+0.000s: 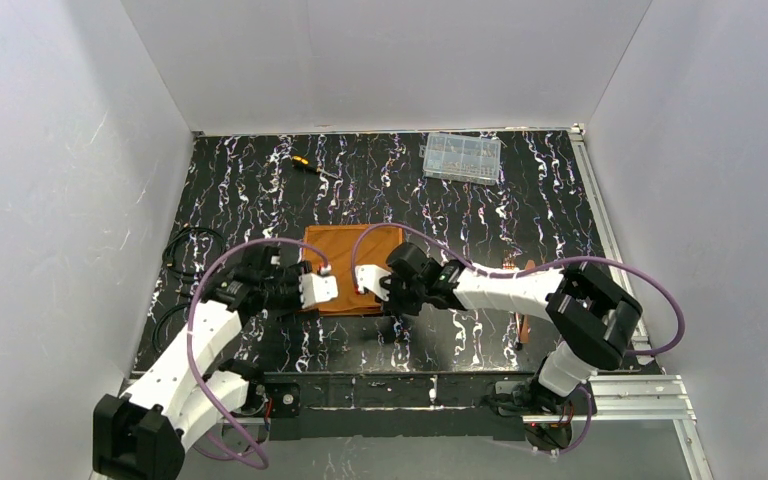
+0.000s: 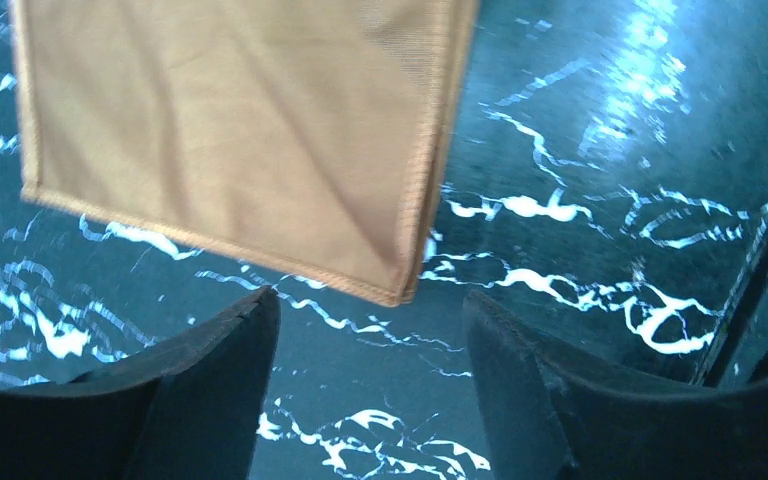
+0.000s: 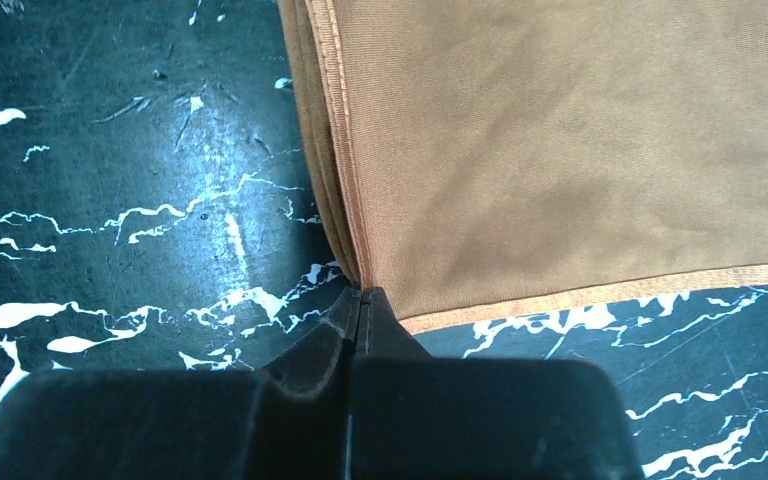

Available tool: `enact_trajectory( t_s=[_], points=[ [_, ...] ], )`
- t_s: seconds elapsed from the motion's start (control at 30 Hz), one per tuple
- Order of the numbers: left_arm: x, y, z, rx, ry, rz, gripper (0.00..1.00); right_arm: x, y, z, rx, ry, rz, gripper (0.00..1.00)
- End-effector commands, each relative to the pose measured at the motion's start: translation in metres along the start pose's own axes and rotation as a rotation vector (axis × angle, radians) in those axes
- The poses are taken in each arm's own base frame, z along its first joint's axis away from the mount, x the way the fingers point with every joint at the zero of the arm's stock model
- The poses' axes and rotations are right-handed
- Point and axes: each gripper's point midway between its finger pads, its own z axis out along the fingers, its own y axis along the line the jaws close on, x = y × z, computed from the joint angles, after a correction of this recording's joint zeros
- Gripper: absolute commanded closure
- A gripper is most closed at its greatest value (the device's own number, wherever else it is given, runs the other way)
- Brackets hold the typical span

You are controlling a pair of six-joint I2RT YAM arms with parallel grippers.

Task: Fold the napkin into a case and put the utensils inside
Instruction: Pick up the upper triangle-folded napkin from the center of the board.

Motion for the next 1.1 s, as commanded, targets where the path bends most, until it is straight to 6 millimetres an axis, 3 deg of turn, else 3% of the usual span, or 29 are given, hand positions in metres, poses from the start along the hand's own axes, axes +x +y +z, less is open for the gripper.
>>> enact_trajectory(
  t_s=[0.0,0.1,0.37,0.5,0.63,1.07],
  points=[
    [0.009,-0.037,0.013,0.136,-0.070,0.225,0.26,-0.024,-0.007,-0.008,-0.054,-0.044,0.030,0.99],
    [0.015,-0.029,0.023,0.079,-0.069,0.298,0.18,-0.027,-0.007,-0.011,-0.071,-0.032,0.035,0.99],
    [0.020,0.011,0.035,-0.111,-0.030,0.370,0.18,-0.033,-0.013,-0.019,-0.103,-0.036,0.054,0.99],
    [0.022,0.001,0.039,-0.093,-0.050,0.418,0.18,-0.033,-0.016,-0.020,-0.108,-0.042,0.063,0.99],
    [0.032,-0.022,0.043,0.035,-0.029,0.427,0.20,-0.033,-0.017,-0.020,-0.106,-0.047,0.067,0.99],
    [0.032,-0.037,0.044,0.191,-0.016,0.419,0.28,-0.042,-0.032,-0.025,-0.073,-0.090,0.120,0.99]
  ],
)
